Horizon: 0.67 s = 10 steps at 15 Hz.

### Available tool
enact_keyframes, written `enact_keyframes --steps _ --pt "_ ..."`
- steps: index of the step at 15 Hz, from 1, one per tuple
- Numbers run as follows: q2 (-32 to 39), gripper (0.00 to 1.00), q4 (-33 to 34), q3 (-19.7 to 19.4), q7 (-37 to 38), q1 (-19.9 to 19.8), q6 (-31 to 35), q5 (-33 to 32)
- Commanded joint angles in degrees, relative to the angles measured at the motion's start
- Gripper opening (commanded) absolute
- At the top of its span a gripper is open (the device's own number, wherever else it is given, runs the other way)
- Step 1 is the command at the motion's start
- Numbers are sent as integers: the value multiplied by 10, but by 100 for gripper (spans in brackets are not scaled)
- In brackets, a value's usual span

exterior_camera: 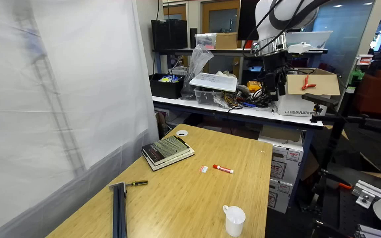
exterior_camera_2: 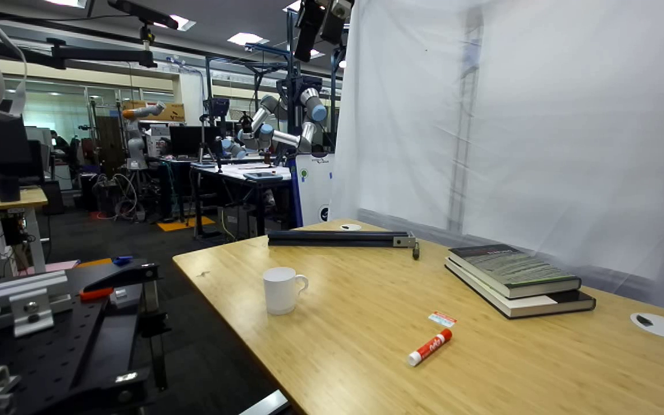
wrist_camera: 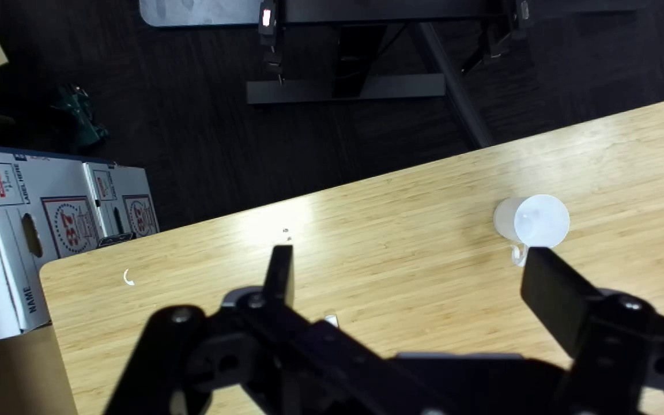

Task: Move the white mug to the right side of the table

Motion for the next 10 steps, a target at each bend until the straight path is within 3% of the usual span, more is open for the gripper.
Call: enact_keyframes --steps 1,10 --pt "0 100 1 4 -1 -4 -1 1" --pt "20 100 -13 24 5 11 6 7"
